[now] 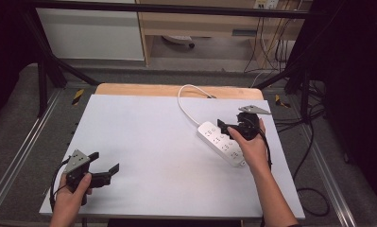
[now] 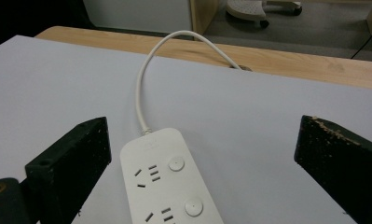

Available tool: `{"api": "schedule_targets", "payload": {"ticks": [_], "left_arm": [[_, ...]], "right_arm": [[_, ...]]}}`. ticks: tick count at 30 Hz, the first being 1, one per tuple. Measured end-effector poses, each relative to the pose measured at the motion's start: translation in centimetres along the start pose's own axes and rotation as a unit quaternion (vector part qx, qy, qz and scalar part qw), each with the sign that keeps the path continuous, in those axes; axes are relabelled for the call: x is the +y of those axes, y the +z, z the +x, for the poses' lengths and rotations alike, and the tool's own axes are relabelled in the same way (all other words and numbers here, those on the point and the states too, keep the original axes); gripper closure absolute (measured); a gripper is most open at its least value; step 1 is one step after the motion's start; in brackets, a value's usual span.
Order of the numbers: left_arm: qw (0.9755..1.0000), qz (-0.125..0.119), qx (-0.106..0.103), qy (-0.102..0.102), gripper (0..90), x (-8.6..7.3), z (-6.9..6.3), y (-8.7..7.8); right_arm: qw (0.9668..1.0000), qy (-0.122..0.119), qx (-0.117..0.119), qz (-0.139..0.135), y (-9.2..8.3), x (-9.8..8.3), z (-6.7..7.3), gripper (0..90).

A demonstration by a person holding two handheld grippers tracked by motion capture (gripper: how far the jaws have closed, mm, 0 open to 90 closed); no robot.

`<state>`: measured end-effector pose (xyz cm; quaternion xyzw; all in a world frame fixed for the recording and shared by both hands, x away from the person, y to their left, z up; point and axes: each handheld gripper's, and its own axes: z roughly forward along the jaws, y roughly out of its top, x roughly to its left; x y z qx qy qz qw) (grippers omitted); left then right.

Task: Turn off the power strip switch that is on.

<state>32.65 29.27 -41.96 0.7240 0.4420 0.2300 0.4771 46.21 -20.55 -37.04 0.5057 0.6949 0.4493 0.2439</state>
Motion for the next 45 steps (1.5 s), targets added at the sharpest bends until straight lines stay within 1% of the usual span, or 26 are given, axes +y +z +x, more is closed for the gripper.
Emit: {"api": "schedule_targets", "payload": {"ticks": [3, 10, 12, 14, 16, 19, 23, 25, 28, 30, 35, 40, 43, 45], "left_arm": [[1.0, 0.0, 0.001, 0.0, 6.0, 0.0, 0.0, 0.0], [1.0, 0.0, 0.002, -0.001, 6.0, 0.0, 0.0, 0.0], [1.0, 0.0, 0.001, -0.001, 6.0, 0.0, 0.0, 0.0], [1.0, 0.001, 0.002, -0.002, 6.0, 0.0, 0.0, 0.0], [1.0, 0.004, 0.003, -0.003, 6.0, -0.1, 0.0, 0.0], [1.0, 0.006, 0.005, -0.004, 6.0, -0.1, 0.1, 0.1], [1.0, 0.005, 0.006, -0.004, 6.1, -0.1, 0.1, 0.0], [1.0, 0.004, 0.005, -0.005, 6.1, -0.1, 0.1, 0.0], [1.0, 0.004, 0.006, -0.006, 6.1, -0.1, 0.2, 0.0], [1.0, 0.003, 0.006, -0.005, 6.1, -0.1, 0.2, 0.0], [1.0, 0.003, 0.006, -0.005, 6.1, 0.0, 0.2, -0.1], [1.0, 0.003, 0.007, -0.005, 6.1, 0.0, 0.3, -0.1], [1.0, 0.002, 0.006, -0.006, 6.1, 0.0, 0.3, -0.1], [0.9999, 0.0, 0.008, -0.008, 6.1, 0.0, 0.5, -0.3]], "right_arm": [[1.0, 0.001, 0.001, -0.004, -0.3, 0.1, -0.1, 4.1], [0.9999, -0.004, 0.006, -0.014, -1.3, 0.4, -0.3, 4.2], [0.9998, -0.01, 0.004, -0.017, -1.7, 0.5, -0.4, 4.3], [0.9997, -0.01, 0.002, -0.023, -2.1, 0.6, -0.5, 4.6], [0.9996, -0.012, -0.005, -0.026, -2.4, 0.7, -0.6, 4.8], [0.9994, -0.014, -0.008, -0.031, -3.0, 0.7, -0.8, 4.2], [0.9994, -0.014, 0.001, -0.032, -3.8, 0.7, -1.1, 3.6], [0.9992, -0.013, 0.01, -0.037, -4.2, 0.6, -1.2, 3.5], [0.999, -0.011, 0.014, -0.042, -4.7, 0.5, -1.2, 3.9], [0.9989, -0.006, 0.014, -0.043, -5.2, 0.3, -1.3, 3.9], [0.9982, -0.007, 0.028, -0.052, -6.4, -0.3, -1.6, 3.5], [0.9979, -0.008, 0.03, -0.056, -7.7, -1.2, -1.9, 3.4], [0.9975, -0.013, 0.031, -0.063, -8.5, -1.8, -2.1, 3.4], [0.9971, -0.022, 0.03, -0.067, -9.1, -2.3, -2.2, 3.5]]}}
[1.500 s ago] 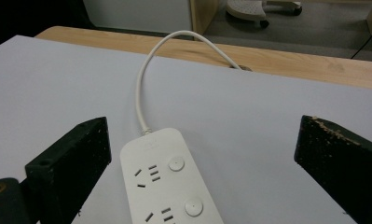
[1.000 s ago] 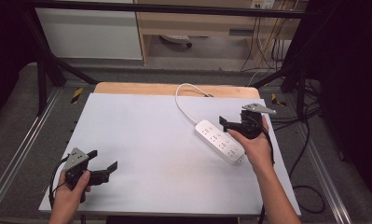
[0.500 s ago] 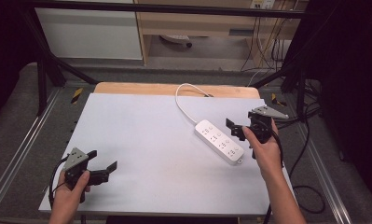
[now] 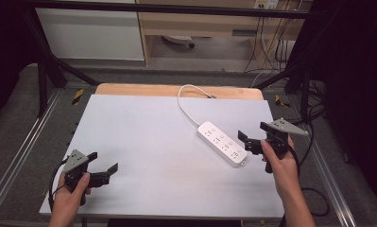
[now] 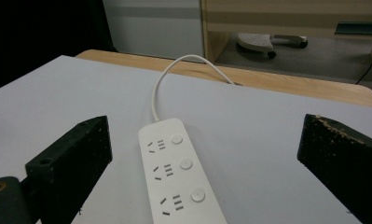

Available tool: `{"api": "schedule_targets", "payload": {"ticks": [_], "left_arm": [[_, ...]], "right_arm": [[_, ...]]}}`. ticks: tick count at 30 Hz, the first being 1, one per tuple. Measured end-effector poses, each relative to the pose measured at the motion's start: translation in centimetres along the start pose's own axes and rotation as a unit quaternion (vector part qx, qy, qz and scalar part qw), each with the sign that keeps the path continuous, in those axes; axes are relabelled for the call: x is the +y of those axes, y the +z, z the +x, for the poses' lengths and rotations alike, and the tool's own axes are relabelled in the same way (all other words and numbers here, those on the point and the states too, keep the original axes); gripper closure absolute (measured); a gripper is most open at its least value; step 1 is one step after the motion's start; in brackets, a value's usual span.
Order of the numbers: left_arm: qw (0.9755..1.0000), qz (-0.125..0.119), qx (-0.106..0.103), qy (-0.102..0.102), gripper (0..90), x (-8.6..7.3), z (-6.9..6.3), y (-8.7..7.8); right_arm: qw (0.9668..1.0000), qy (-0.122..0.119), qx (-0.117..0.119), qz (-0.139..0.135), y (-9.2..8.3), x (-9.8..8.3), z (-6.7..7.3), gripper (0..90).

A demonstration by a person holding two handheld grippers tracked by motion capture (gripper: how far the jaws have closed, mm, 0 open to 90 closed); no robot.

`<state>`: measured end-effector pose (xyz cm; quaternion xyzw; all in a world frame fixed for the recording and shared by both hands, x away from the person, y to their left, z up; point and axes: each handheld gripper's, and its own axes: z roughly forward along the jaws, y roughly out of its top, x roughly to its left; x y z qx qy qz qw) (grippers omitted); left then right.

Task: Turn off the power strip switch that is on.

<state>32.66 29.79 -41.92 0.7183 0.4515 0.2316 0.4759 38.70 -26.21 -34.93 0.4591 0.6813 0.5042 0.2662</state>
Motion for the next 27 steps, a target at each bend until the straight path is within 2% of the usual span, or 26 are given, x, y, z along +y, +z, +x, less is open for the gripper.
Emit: {"api": "schedule_targets", "payload": {"ticks": [6, 12, 17, 27], "left_arm": [[0.9999, -0.006, 0.002, -0.014, 6.2, -0.1, 0.6, -0.5], [0.9997, -0.011, 0.004, -0.019, 6.3, -0.1, 0.8, -1.2], [0.9998, -0.012, 0.005, -0.016, 6.3, -0.2, 0.7, -1.4], [1.0, -0.006, -0.001, -0.005, 6.3, -0.6, 0.0, -1.9]], "right_arm": [[0.9999, -0.006, 0.004, -0.016, -2.0, -1.3, -0.3, 4.4], [0.9997, 0.001, 0.005, -0.024, -3.6, -2.9, -0.5, 5.9], [0.9997, -0.01, 0.006, -0.02, -4.2, -4.6, -0.3, 6.0], [0.9998, -0.009, 0.014, -0.013, -4.5, -7.3, 0.2, 5.7]]}}
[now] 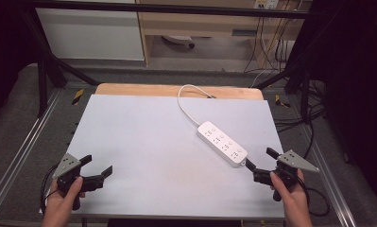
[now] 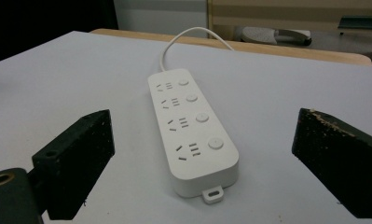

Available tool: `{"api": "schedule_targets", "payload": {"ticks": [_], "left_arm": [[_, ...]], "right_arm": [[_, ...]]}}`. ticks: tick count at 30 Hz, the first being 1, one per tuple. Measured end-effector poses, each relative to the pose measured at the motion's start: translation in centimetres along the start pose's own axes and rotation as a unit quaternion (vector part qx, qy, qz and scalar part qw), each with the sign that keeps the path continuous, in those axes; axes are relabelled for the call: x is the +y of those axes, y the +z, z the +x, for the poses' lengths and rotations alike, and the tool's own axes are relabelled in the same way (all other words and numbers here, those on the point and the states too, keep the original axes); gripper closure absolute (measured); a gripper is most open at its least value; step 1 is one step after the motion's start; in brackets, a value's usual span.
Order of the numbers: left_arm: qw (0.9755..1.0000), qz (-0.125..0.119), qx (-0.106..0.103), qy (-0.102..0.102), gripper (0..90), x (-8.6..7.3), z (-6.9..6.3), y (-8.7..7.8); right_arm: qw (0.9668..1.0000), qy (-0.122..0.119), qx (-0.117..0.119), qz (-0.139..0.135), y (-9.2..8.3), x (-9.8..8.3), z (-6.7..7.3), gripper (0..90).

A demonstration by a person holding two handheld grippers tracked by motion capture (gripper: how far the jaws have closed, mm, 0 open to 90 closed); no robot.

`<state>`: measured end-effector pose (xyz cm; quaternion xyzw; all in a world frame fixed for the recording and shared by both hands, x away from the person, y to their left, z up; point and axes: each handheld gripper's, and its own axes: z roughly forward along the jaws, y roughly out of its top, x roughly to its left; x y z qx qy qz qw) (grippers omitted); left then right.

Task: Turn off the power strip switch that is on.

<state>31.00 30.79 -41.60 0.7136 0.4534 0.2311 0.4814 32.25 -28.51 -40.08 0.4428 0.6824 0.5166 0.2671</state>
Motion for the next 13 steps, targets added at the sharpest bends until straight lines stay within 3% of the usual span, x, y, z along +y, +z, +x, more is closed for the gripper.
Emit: {"api": "schedule_targets", "payload": {"ticks": [8, 11, 13], "left_arm": [[1.0, -0.005, -0.002, -0.005, 6.3, -0.2, 0.0, -0.4], [1.0, -0.001, -0.004, -0.001, 6.4, -0.2, -0.1, -0.2], [1.0, -0.001, -0.004, -0.001, 6.4, -0.2, -0.2, -0.2]], "right_arm": [[0.9994, 0.001, 0.01, 0.033, 1.4, -2.2, 0.4, 5.7], [0.9972, -0.012, 0.012, 0.073, 2.6, -3.1, 0.9, 5.6], [0.9945, -0.025, -0.012, 0.101, 3.1, -3.2, 0.9, 5.6]]}}
